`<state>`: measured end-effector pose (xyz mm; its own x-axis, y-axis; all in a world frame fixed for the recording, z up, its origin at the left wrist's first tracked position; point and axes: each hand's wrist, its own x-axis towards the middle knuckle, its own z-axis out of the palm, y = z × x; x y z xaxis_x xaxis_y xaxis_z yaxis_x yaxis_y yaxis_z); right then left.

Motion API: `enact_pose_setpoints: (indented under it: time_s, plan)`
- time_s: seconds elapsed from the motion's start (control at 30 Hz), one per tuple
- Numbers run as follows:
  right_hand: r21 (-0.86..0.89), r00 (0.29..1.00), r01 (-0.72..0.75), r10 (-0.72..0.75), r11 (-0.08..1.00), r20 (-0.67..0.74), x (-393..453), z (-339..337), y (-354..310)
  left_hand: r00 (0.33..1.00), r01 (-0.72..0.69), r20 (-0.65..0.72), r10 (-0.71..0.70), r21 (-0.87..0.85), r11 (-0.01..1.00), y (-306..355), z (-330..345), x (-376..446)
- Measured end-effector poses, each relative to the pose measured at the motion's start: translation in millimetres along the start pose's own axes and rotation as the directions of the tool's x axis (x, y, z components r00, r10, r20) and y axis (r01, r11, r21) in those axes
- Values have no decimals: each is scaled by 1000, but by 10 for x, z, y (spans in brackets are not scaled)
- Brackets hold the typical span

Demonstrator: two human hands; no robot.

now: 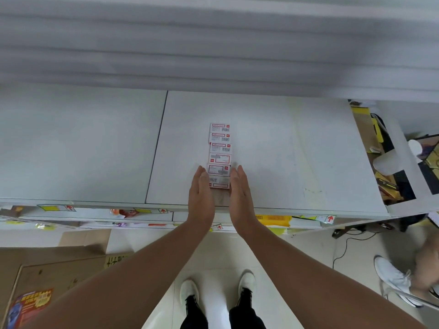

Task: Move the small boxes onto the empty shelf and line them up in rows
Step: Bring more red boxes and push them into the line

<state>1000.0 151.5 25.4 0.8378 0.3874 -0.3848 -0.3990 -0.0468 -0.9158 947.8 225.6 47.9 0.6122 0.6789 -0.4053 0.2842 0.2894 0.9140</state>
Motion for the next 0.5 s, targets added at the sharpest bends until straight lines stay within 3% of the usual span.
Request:
enact_pose_setpoints:
  time_s: [0.17,0.4,0.5]
  plan:
    - [-63,1000,18,-18,998,-2,227,39,-80,1000,-3,7,3,32,999,108,83,131]
    - [-108,997,-68,65,992,-35,712,85,41,1000,8,-9,-7,78,997,250,174,408]
    - [-160,998,-68,65,985,-26,684,168,-230,999,34,0,-34,69,997,342,203,528]
